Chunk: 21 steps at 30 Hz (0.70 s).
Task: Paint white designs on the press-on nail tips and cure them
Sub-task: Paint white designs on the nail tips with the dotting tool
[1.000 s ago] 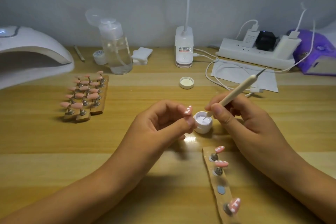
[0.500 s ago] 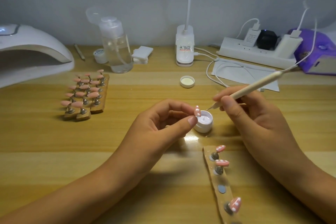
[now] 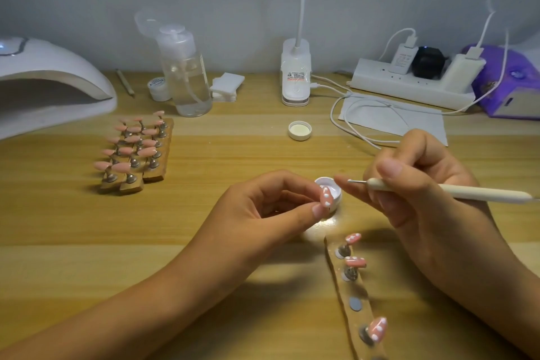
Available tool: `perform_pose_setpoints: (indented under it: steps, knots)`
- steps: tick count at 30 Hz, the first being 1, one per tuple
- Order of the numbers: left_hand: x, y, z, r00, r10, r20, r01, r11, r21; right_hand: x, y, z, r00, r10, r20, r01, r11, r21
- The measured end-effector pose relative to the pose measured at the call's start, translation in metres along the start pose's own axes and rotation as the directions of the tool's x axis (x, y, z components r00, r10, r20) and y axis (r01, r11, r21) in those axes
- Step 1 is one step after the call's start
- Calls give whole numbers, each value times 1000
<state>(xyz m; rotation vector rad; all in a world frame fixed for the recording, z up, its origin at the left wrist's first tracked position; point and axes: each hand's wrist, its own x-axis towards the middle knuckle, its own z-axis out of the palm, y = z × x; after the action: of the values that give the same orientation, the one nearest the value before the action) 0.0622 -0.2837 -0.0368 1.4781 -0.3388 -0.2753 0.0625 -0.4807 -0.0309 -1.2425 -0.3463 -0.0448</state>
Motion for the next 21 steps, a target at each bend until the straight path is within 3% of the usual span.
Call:
perform_pose_setpoints:
  steps: [6,21]
  knots:
    - [0,0,3,1000,0,24,0,1000,0,-1,-3,5,997,3,81,-4,1000,8]
    - [-1,-3,1,999,19,46,-21,999,40,-1,-1,4,996,51,77,-46,997,-62]
